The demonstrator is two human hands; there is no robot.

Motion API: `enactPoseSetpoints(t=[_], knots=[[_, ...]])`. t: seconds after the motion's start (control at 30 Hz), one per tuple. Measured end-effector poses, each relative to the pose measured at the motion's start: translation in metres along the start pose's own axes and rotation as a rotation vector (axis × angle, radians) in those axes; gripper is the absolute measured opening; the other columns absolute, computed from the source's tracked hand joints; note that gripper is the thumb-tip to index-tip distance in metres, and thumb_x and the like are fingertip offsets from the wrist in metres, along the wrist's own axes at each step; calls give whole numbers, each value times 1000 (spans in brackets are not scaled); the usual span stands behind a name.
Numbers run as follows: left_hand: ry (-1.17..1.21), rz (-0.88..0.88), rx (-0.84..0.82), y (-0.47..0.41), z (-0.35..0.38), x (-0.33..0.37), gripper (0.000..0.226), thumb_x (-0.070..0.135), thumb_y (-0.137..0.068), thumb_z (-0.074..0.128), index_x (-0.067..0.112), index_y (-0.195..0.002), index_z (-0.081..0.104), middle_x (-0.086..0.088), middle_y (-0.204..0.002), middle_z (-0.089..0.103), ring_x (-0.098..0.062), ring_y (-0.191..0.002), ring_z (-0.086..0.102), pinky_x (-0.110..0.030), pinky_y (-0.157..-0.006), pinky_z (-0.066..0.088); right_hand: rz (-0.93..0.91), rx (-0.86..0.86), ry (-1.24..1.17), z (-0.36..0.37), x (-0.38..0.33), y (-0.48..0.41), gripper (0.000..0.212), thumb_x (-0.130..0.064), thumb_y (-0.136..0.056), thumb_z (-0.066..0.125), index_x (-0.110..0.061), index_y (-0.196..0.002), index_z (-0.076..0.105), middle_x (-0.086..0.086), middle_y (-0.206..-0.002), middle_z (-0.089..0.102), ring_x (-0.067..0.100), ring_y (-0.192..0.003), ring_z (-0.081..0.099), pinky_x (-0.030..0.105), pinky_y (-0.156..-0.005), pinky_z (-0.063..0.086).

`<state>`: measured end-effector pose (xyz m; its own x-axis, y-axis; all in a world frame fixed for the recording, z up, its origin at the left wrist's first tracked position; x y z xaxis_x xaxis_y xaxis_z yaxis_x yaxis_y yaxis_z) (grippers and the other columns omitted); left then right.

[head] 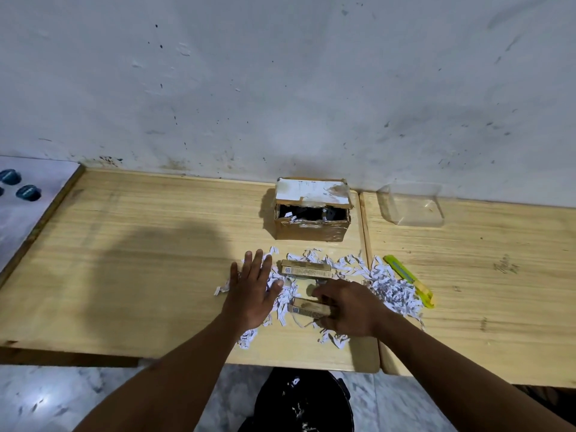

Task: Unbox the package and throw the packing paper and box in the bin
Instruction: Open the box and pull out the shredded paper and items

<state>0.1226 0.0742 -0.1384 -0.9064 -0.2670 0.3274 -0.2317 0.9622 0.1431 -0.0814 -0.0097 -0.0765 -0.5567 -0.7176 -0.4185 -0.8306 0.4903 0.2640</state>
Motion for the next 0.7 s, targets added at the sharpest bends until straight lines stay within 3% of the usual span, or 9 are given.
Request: enactPoseSetpoints(t=[0.1,0.3,0.43,0.57,0.7], knots=[[-8,-16,52,-1,4,1,75,62,-95,4,21,-157,8,-2,-165,-3,-23,-151,-15,-50,-121,-4,-53,7,102,2,-14,-9,56,-48,-73,66,-32,-127,59,-7,-125,63,19,-114,60,31,-84,52],[-22,-45,135,0,6,3,68,56,-99,12,20,-156,16,-3,-165,7,-25,-152,-5,-51,-122,1,-2,64,41,-18,-13,-25,61,-62,-75,58,-31,-129,58,-4,-111,64,22,-95,64,32,-78,53],[-29,-57,158,1,5,4,66,54,-100,13,20,-156,19,-2,-165,9,-24,-152,-2,-50,-122,3,53,146,21,-44,-11,-38,63,-57,-66,46,-25,-120,53,-3,-104,55,27,-84,61,31,-66,40],[-58,-66,153,0,6,4,65,54,-100,15,20,-156,18,-1,-165,9,-24,-152,-3,-49,-122,2,96,139,164,-42,-15,-60,61,-62,-69,65,-28,-119,57,-3,-109,57,27,-88,65,34,-72,50],[-79,-68,145,0,8,2,65,54,-101,17,20,-156,15,-1,-165,6,-24,-152,-4,-49,-122,2,101,117,262,-33,-20,-75,57,-59,-74,67,-27,-120,60,-3,-115,55,27,-92,66,32,-71,46]])
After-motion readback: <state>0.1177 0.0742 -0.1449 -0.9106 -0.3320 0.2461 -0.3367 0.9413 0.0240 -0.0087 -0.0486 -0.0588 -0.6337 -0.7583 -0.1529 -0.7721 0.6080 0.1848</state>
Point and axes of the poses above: each hand's wrist, its own y-axis away from the middle knuckle, its own z-axis out of the palm, x = y × z, the point moved 5 cm from there along -y, towards the middle knuckle
